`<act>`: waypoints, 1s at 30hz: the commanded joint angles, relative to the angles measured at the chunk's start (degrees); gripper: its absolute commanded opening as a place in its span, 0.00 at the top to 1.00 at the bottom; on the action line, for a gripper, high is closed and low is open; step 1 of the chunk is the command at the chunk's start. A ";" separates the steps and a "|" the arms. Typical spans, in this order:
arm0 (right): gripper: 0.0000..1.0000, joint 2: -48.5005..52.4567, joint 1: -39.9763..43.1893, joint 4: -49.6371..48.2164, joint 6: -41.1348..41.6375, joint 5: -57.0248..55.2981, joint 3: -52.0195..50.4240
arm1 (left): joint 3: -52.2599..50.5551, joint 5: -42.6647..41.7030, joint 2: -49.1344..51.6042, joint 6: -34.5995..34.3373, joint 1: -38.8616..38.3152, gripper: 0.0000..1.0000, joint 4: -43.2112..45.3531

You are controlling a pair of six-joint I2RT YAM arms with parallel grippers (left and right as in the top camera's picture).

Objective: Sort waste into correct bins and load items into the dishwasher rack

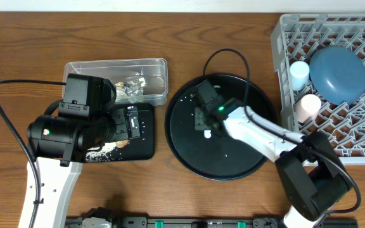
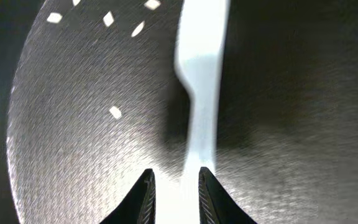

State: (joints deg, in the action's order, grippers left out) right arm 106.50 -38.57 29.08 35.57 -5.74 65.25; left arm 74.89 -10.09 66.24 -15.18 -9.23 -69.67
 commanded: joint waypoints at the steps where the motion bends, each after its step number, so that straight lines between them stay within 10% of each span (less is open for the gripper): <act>1: 0.81 2.80 -1.29 0.09 -0.44 -4.42 -0.52 | 0.28 0.72 0.00 0.13 -0.11 0.02 -0.17; 30: 0.99 3.06 0.61 11.19 -3.78 -3.23 5.14 | 0.28 0.72 0.00 0.13 -0.11 0.02 -0.17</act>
State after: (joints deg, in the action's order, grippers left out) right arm 109.73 -39.22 38.46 35.09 -9.82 69.89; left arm 74.89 -10.09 66.24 -15.18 -9.23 -69.71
